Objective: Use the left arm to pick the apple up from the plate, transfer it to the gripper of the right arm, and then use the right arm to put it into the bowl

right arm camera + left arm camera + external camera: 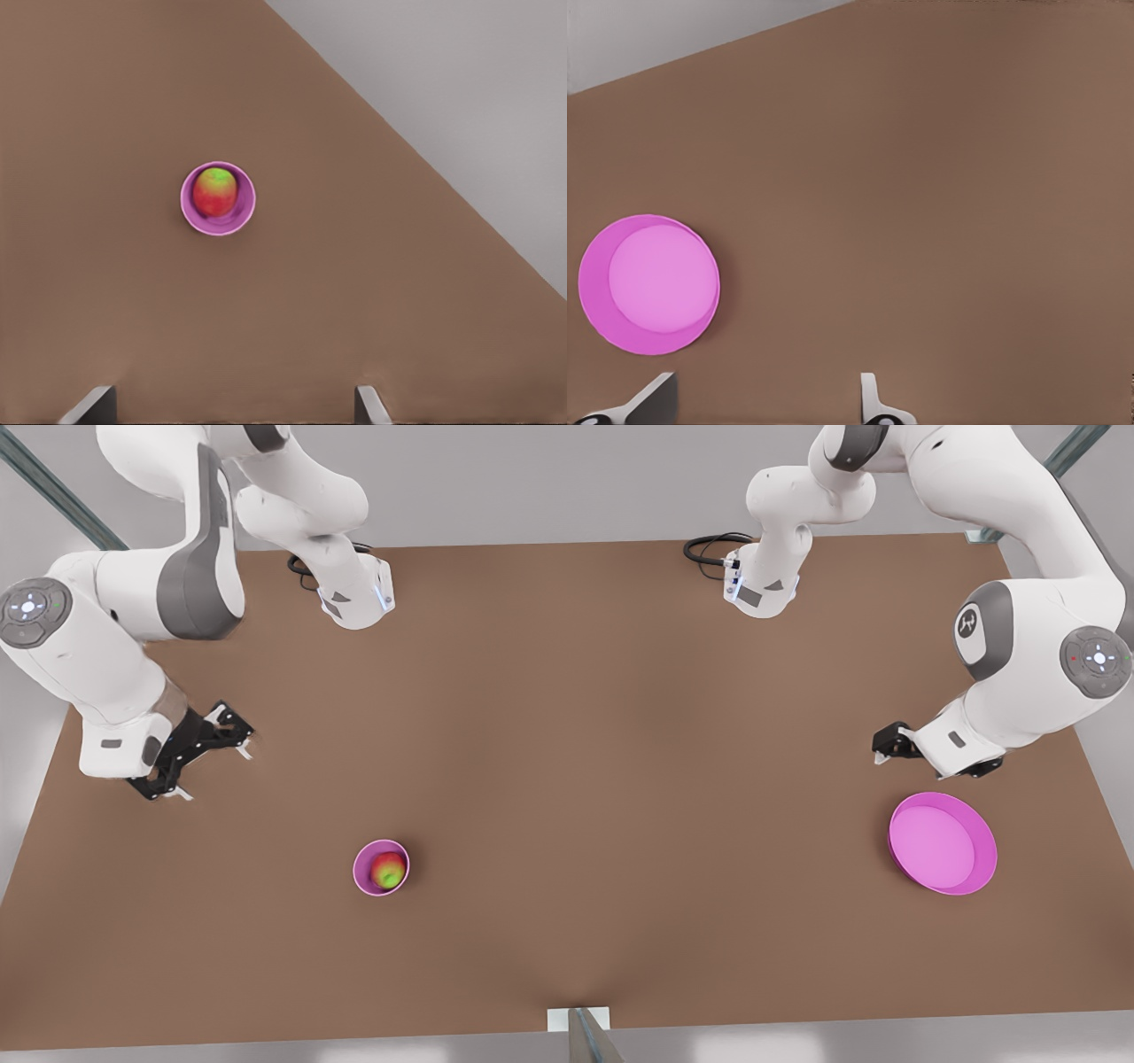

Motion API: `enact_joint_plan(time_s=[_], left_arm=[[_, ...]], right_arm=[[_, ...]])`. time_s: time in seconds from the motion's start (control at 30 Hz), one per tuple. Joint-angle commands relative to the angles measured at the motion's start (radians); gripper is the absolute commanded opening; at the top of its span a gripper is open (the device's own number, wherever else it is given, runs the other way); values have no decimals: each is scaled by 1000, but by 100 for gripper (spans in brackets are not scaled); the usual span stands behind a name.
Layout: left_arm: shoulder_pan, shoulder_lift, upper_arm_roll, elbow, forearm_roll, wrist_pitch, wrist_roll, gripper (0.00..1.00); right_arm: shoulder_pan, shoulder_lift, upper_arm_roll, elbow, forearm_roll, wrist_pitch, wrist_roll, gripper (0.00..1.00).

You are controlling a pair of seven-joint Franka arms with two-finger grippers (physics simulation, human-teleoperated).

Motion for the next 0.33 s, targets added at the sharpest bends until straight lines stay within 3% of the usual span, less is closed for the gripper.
enact_joint_plan(time_s=[0.0, 0.07, 0.3], left_arm=[[0, -2, 0, 1, 1, 6, -208, 100], [0, -3, 0, 1, 1, 4, -208, 100], [-4, -3, 0, 1, 2, 4, -205, 100]], right_arm=[[-34, -25, 25, -38, -2, -29, 676, 100], [-17, 42, 27, 0, -4, -29, 687, 100], [-8, 46, 28, 4, -7, -29, 687, 100]])
